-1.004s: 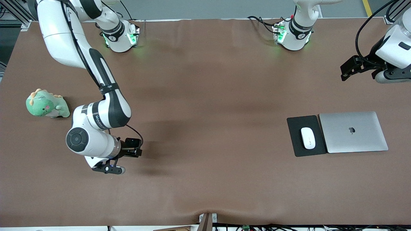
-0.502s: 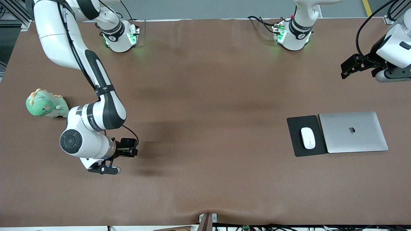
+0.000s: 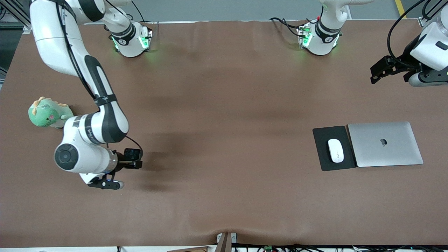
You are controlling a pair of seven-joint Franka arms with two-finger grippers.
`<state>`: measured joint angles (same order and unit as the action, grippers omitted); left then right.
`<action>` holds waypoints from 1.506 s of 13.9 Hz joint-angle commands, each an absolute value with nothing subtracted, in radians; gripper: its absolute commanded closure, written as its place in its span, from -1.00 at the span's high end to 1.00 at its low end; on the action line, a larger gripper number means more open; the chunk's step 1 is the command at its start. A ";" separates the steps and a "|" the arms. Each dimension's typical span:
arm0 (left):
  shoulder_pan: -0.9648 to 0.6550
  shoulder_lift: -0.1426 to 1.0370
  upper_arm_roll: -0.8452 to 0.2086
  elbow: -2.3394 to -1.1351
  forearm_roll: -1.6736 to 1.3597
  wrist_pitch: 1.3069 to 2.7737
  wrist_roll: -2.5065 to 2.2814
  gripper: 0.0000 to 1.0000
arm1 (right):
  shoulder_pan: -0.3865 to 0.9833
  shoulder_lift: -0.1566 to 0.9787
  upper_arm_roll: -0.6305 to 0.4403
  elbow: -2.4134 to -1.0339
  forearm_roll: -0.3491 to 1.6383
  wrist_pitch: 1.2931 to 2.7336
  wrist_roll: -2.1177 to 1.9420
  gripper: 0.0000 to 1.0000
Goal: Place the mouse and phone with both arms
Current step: 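Carry the phone with the right gripper toward the green plush toy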
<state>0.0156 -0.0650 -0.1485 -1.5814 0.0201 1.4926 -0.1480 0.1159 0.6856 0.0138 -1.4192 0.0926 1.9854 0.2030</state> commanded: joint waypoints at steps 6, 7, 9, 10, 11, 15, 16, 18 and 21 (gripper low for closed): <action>0.021 -0.077 -0.158 -1.595 0.000 1.486 -0.137 1.00 | -0.075 0.417 0.025 -1.955 0.083 2.282 -0.050 -1.00; 0.023 -0.075 -0.158 -1.594 0.000 1.486 -0.137 1.00 | -0.102 0.414 0.025 -1.983 0.083 2.302 -0.089 -1.00; 0.025 -0.074 -0.158 -1.594 0.000 1.491 -0.137 1.00 | -0.144 0.419 0.025 -2.025 0.083 2.341 -0.135 -1.00; 0.025 -0.074 -0.158 -1.594 0.000 1.493 -0.137 1.00 | -0.155 0.419 0.025 -2.052 0.083 2.376 -0.156 -1.00; 0.025 -0.072 -0.158 -1.594 -0.002 1.494 -0.137 1.00 | -0.166 0.420 0.025 -2.081 0.083 2.422 -0.178 -1.00; 0.028 -0.072 -0.158 -1.592 -0.002 1.499 -0.137 1.00 | -0.176 0.436 0.025 -2.152 0.083 2.578 -0.192 -0.69; 0.028 -0.072 -0.158 -1.592 -0.002 1.499 -0.137 1.00 | -0.176 0.437 0.023 -2.152 0.081 2.577 -0.192 0.06; 0.029 -0.072 -0.156 -1.592 -0.002 1.499 -0.137 1.00 | -0.176 0.428 0.025 -2.151 0.081 2.562 -0.192 1.00; 0.029 -0.072 -0.155 -1.594 -0.002 1.499 -0.137 1.00 | -0.167 0.358 0.023 -2.141 0.081 2.501 -0.189 1.00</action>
